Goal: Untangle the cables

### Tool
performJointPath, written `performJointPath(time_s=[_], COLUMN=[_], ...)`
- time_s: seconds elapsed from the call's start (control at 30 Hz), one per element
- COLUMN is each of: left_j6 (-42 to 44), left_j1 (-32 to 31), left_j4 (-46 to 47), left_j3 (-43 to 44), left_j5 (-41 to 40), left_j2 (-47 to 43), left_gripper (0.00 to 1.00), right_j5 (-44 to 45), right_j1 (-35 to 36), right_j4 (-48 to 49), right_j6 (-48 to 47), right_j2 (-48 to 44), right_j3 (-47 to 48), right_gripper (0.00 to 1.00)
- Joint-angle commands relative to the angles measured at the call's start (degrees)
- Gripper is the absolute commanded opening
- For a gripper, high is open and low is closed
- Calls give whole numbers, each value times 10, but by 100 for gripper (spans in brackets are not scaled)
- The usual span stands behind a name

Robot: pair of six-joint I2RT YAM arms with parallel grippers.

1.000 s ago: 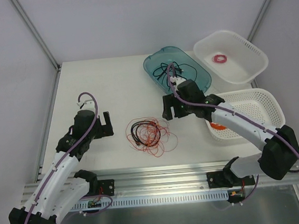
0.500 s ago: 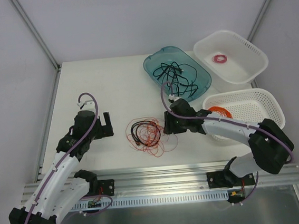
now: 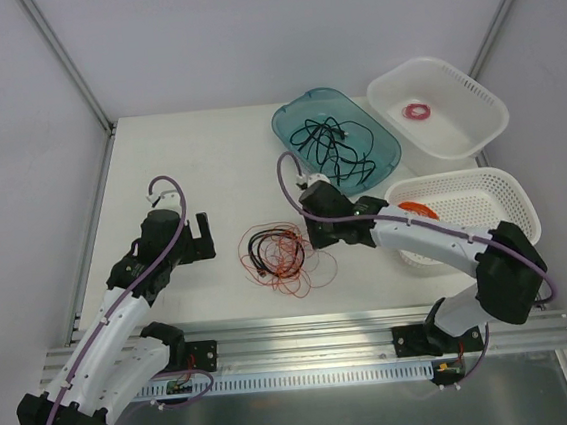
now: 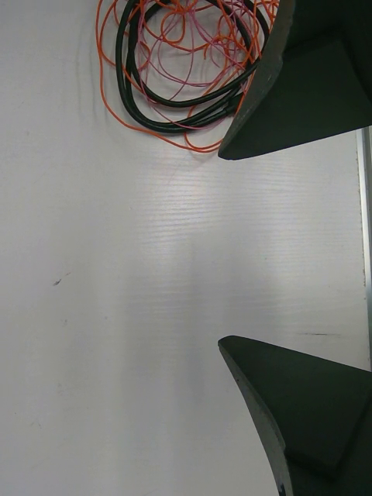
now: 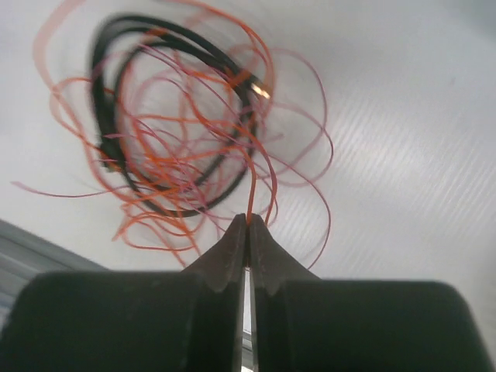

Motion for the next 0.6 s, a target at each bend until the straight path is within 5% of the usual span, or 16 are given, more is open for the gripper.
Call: performJointPath(time_s=[0.0,0.3,0.57], left_j6=[10,11,10], left_j1=[8,8,8], left_j4=[14,14,14], left_j3=[1,0,1], left_j5=[10,9,6], left_j2=[0,-3,-2], left_gripper=[99,99,99], right_j5=[64,59,44], right_j1=[36,105,120], right_j4=[-111,-220,-7], right_j6=[-92,-236,-300], right_j2=[-42,-34,-100], right_j3=[146,506,526], right_gripper=[1,1,1])
